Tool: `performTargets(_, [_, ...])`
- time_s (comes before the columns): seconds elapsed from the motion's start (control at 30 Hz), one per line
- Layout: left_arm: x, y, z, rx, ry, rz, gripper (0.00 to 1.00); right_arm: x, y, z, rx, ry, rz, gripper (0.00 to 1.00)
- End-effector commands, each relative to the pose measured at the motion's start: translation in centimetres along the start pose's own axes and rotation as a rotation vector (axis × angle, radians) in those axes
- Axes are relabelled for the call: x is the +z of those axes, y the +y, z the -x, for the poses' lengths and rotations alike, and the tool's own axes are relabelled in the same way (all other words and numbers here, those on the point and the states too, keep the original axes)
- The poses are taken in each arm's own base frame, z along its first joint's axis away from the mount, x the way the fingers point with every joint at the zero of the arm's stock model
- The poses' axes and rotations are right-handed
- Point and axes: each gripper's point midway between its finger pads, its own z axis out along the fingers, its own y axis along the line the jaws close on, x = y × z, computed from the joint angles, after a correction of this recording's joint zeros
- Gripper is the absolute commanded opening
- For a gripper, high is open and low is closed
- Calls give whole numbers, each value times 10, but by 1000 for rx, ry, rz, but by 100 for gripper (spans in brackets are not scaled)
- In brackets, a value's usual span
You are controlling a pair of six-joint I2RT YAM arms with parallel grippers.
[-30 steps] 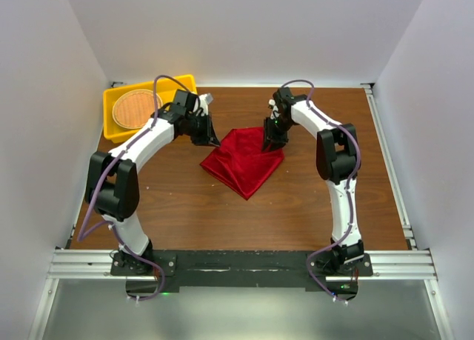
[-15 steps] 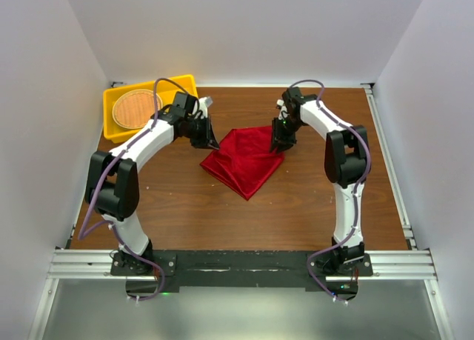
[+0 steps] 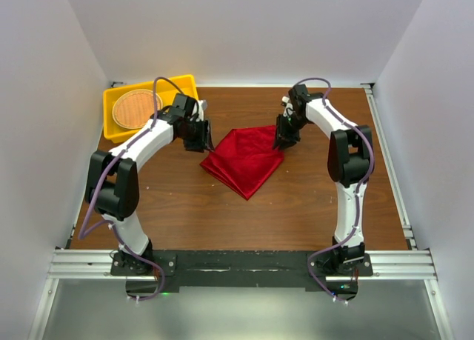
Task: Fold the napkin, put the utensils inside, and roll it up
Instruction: Fold the napkin
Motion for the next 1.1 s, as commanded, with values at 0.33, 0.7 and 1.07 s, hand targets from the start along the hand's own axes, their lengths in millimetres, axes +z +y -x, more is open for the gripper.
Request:
performTargets(0.33, [8,8,3,-25,-12,114,86,-7,49,24,-46,-59,89,32])
performTargets(0.7, [34,14,14,10,-27,181,68,12,38,13,-49,-19,48,27])
performTargets(1.07, [35,5,17,58,-32,120,21,24,25,5,-67,14,5,32])
